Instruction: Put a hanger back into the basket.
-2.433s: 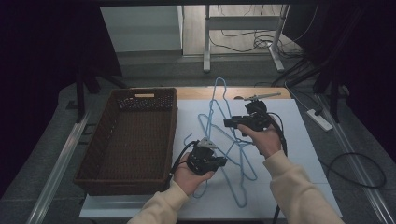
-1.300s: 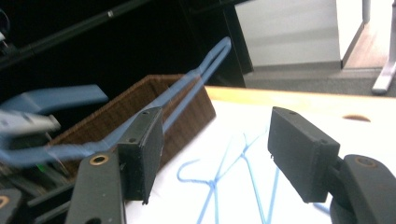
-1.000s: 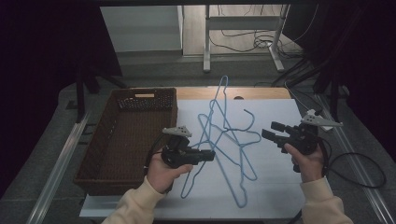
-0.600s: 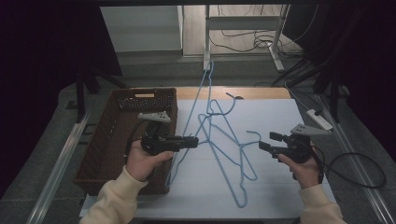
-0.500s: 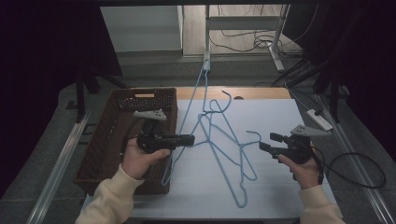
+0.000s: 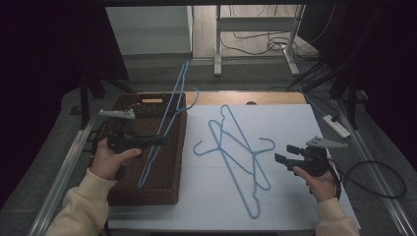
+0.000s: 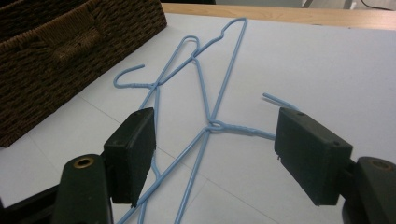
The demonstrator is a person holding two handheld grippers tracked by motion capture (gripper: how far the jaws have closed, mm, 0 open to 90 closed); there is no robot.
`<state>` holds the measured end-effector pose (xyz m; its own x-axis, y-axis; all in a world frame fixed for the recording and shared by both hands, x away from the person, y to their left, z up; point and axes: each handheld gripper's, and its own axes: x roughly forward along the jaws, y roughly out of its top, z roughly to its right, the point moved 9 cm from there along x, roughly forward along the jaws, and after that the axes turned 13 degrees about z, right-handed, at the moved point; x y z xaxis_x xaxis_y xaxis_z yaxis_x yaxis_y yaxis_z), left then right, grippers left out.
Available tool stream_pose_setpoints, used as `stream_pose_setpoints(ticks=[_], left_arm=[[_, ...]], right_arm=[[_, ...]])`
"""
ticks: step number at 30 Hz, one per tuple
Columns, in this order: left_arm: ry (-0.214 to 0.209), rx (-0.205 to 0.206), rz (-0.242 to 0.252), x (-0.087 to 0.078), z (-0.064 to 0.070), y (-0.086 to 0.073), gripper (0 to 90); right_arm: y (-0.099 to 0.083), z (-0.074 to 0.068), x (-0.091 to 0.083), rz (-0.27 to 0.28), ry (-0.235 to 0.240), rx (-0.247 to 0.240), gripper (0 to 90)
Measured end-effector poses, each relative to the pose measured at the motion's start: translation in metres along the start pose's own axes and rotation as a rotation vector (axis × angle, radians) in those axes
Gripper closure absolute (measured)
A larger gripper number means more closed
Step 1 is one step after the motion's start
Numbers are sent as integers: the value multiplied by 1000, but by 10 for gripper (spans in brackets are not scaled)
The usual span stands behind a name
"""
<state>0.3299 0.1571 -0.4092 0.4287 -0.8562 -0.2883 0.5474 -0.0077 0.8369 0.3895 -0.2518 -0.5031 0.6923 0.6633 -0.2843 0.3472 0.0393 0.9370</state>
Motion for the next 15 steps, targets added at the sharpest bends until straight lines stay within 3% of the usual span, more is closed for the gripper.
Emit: stream_pose_setpoints(ticks=[10, 15], left_arm=[[21, -64, 1, -27, -37, -12, 864], [36, -86, -33, -30, -51, -20, 864]], right_arm=[[-6, 2, 2, -16, -14, 9, 303], [-9, 2, 3, -23, -18, 11, 304]])
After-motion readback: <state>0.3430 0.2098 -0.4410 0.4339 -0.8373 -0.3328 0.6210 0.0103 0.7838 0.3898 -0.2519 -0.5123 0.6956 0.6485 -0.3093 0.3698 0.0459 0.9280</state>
